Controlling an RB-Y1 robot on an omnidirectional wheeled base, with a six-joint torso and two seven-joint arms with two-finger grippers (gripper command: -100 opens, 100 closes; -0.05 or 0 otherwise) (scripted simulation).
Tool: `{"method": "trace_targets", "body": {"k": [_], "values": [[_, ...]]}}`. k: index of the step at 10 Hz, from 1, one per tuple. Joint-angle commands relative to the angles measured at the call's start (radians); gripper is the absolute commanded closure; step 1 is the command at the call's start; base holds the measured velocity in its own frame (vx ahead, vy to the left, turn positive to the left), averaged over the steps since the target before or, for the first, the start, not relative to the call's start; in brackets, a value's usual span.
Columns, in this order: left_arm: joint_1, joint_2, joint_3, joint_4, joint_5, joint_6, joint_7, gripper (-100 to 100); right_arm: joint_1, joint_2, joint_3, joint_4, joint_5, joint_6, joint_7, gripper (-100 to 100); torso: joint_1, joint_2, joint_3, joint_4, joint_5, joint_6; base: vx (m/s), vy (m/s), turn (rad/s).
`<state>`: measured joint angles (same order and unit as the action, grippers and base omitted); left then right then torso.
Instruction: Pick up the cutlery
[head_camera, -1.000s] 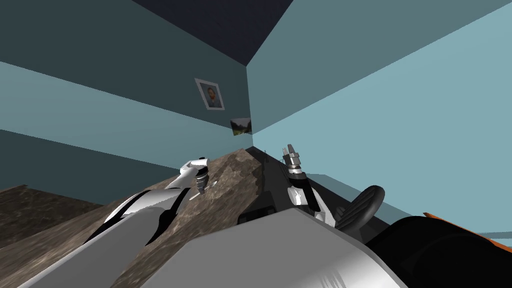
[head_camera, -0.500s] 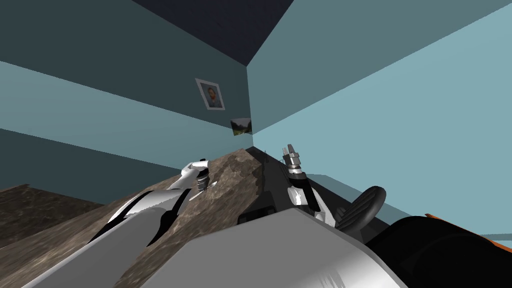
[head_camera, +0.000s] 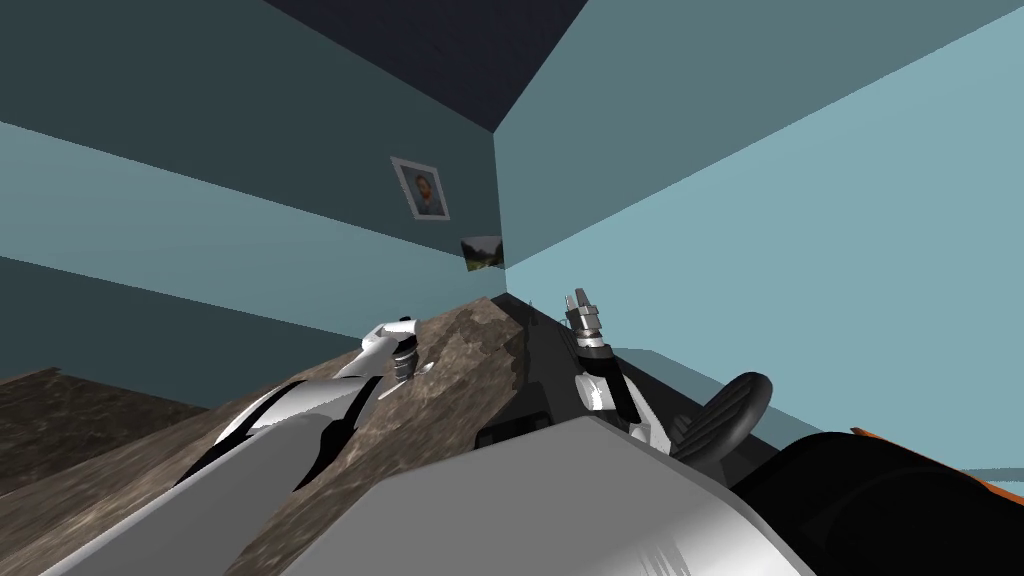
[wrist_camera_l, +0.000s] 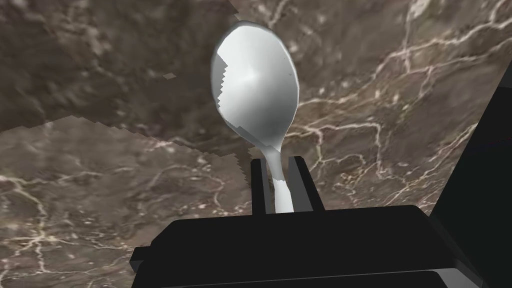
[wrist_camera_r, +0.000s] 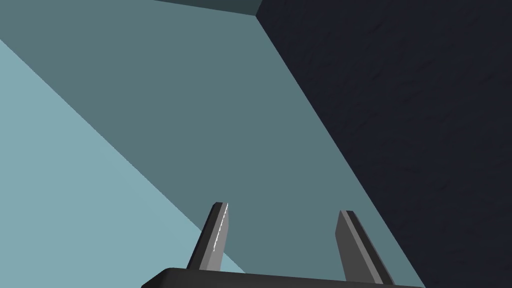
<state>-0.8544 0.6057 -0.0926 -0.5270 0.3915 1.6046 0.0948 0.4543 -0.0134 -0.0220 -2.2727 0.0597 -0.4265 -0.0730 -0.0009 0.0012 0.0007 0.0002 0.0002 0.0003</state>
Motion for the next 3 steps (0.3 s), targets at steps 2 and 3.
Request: {"method": "trace_targets", "body": {"k": [2, 3], "values": [[0.003, 0.008, 0.001, -0.028, 0.005, 0.022, 0.002, 100, 0.000, 0.000, 0.000, 0.000, 0.000, 0.000, 0.000, 0, 0.000, 0.000, 0.000, 0.000, 0.000, 0.000, -0.002, 0.001, -0.007], [0.003, 0.009, 0.001, -0.032, 0.005, 0.027, 0.003, 0, 0.000, 0.000, 0.000, 0.000, 0.000, 0.000, 0.000, 0, 0.000, 0.000, 0.000, 0.000, 0.000, 0.000, 0.000, 0.000, 0.000]]}}
